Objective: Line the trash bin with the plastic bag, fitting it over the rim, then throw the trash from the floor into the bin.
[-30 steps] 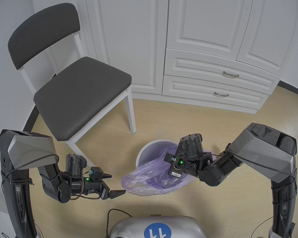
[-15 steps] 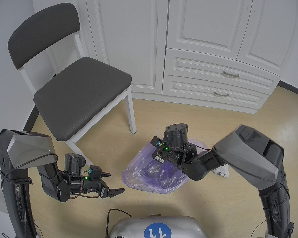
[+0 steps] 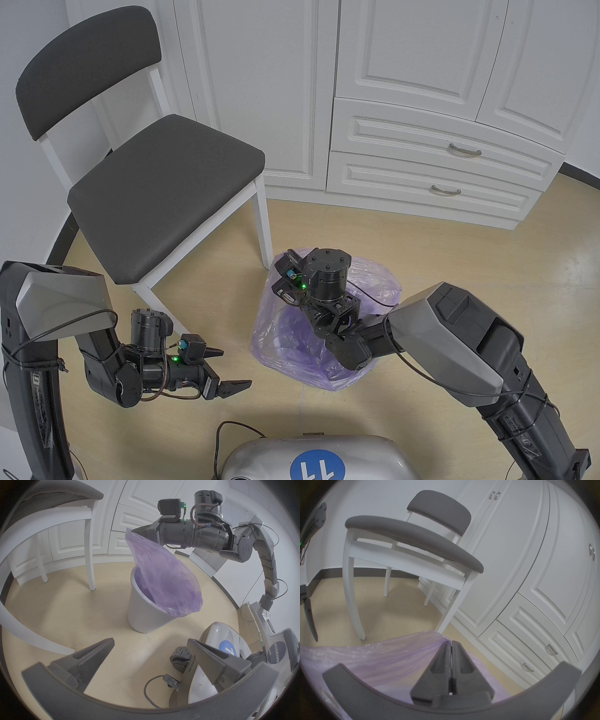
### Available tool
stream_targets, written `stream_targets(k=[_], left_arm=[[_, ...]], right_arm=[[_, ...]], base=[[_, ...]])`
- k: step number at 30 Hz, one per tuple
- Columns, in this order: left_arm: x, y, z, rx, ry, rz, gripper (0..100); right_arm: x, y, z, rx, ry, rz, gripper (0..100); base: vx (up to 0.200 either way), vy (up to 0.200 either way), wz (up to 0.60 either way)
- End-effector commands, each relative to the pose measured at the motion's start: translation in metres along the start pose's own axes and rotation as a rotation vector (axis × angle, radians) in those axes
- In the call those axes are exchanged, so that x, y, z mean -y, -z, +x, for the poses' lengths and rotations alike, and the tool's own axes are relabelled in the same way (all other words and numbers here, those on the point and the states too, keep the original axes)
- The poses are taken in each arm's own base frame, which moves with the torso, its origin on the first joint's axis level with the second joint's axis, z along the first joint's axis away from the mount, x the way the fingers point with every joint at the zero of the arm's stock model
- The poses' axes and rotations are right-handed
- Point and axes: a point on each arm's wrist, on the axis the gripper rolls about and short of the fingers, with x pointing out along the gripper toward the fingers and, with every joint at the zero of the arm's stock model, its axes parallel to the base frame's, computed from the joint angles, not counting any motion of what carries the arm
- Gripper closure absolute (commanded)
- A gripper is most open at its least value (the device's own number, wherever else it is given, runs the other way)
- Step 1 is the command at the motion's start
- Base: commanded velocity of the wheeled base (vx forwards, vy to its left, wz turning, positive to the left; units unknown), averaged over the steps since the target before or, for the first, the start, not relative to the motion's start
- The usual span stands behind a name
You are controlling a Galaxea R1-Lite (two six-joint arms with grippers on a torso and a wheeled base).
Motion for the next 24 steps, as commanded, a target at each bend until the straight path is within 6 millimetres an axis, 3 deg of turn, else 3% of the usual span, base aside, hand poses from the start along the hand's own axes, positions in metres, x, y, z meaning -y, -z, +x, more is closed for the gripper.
stream_targets(k=[1, 3, 8, 9, 11, 13, 15, 18, 22, 23, 24], left_arm=[[0.0, -0.001, 0.0, 0.002, 0.0, 0.001, 0], [0.0, -0.001, 0.0, 0.003, -0.001, 0.002, 0], [0.003, -0.004, -0.005, 0.01, 0.001, 0.009, 0], [0.005, -0.005, -0.006, 0.013, 0.007, 0.011, 0], [0.006, -0.006, -0.008, 0.016, 0.009, 0.019, 0], [0.006, -0.006, -0.008, 0.016, 0.009, 0.019, 0], [-0.002, -0.016, -0.023, 0.057, -0.036, 0.026, 0], [-0.003, -0.03, -0.042, 0.105, -0.058, 0.036, 0], [-0.001, -0.04, -0.05, 0.139, -0.055, 0.041, 0], [0.009, -0.055, -0.051, 0.173, -0.041, 0.001, 0], [0.016, -0.063, -0.047, 0.185, -0.024, -0.026, 0]], right_arm=[[-0.027, 0.011, -0.014, -0.043, -0.064, -0.029, 0], [-0.026, 0.009, -0.015, -0.044, -0.065, -0.028, 0], [0.003, -0.015, -0.042, -0.088, -0.109, -0.05, 0], [0.019, -0.024, -0.06, -0.143, -0.16, -0.072, 0], [0.035, -0.032, -0.077, -0.211, -0.211, -0.058, 0], [0.035, -0.032, -0.077, -0.211, -0.211, -0.058, 0], [0.052, -0.045, -0.096, -0.273, -0.221, 0.124, 0], [0.074, -0.047, -0.11, -0.298, -0.184, 0.257, 0], [0.085, -0.045, -0.114, -0.313, -0.15, 0.378, 0], [0.093, -0.041, -0.121, -0.352, -0.11, 0.547, 0], [0.096, -0.036, -0.124, -0.369, -0.092, 0.594, 0]], base=[[0.0, 0.0, 0.0], [0.0, 0.0, 0.0], [0.0, 0.0, 0.0], [0.0, 0.0, 0.0], [0.0, 0.0, 0.0], [0.0, 0.0, 0.0], [0.0, 0.0, 0.0], [0.0, 0.0, 0.0], [0.0, 0.0, 0.0], [0.0, 0.0, 0.0], [0.0, 0.0, 0.0]])
